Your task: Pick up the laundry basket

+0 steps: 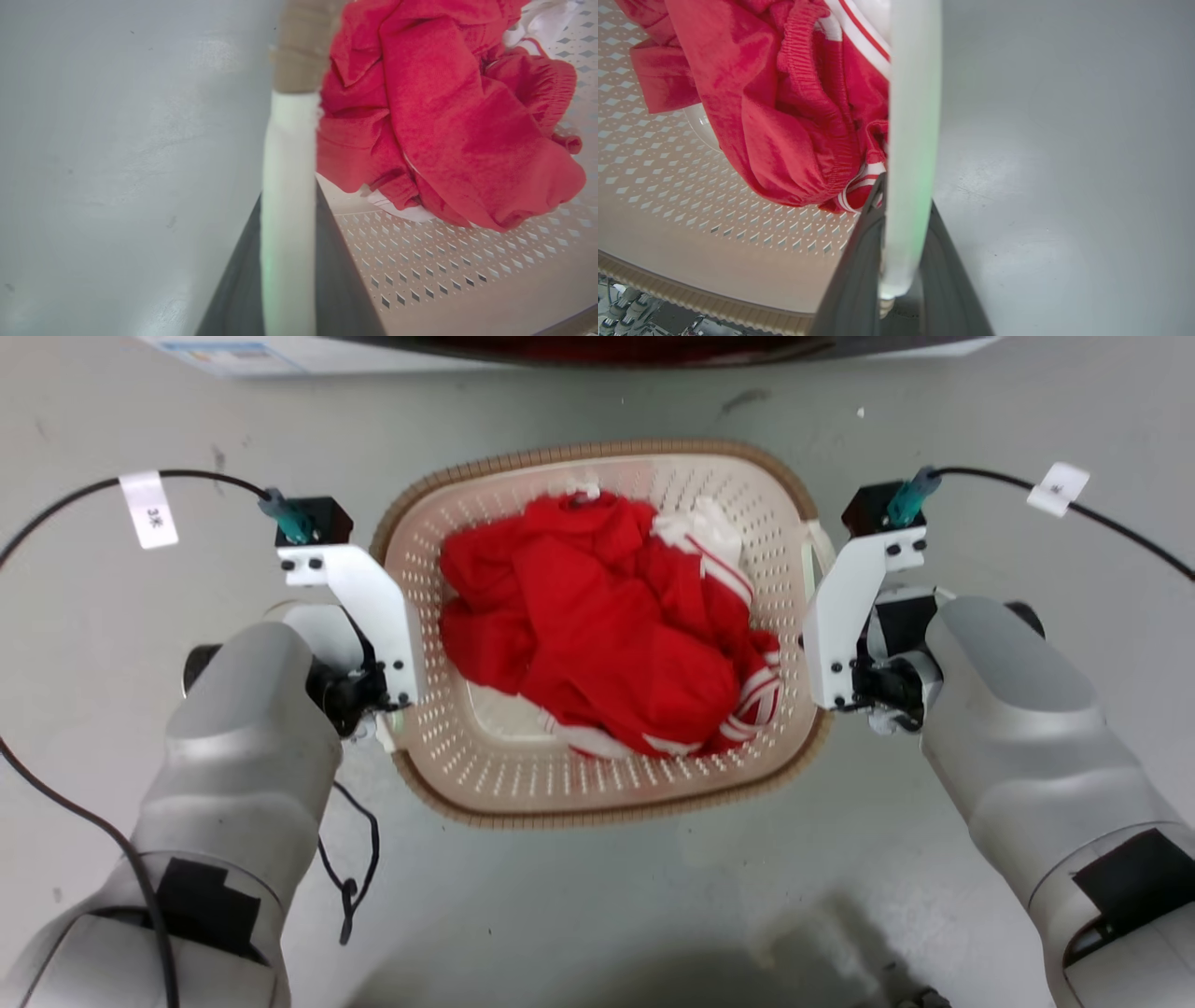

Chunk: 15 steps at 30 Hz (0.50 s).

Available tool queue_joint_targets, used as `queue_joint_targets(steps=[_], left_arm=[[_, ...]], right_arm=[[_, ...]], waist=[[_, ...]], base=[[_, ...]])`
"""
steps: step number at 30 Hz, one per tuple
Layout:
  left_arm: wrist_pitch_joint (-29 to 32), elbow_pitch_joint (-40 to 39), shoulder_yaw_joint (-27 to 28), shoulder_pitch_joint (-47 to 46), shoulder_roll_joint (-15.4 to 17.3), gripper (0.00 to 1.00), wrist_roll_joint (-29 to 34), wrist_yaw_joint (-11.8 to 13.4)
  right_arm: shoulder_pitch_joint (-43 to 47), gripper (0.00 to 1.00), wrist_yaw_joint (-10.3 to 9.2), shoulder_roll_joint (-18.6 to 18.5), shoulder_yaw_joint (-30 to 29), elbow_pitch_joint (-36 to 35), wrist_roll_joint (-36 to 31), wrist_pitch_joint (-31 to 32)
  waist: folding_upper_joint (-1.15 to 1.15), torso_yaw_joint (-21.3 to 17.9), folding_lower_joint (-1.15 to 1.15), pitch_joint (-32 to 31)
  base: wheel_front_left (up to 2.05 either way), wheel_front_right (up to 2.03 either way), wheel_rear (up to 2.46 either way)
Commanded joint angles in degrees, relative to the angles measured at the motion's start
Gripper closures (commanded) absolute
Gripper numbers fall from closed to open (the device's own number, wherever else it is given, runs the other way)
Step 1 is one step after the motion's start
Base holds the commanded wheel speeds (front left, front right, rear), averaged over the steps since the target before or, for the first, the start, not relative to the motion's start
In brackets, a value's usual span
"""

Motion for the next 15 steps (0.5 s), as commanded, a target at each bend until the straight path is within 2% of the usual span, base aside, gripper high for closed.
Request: queue_joint_targets(steps=[1, 9, 15], left_arm=[[0.87, 0.2, -0.33, 1.28, -0.94, 1.0, -0.35, 0.05], [5.92, 0.38, -1.42, 4.57, -3.61, 1.0, -3.2, -0.09], [9.38, 0.51, -1.98, 7.49, -4.33, 1.0, -5.0, -0.28]], right_arm=[[0.74, 1.0, 0.02, 0.37, 0.61, -0.33, 0.49, 0.89], [4.03, 1.0, 0.11, 0.74, 1.92, 0.52, 3.48, 6.4], [6.15, 1.0, 0.15, 0.9, 2.87, 0.83, 4.64, 9.13]], waist=[[0.0, 0.06, 0.0, -2.55], [0.0, 0.55, 0.0, -11.76], [0.0, 0.58, 0.0, -18.45]], base=[[0.0, 0.0, 0.0], [0.0, 0.0, 0.0], [0.0, 0.0, 0.0]])
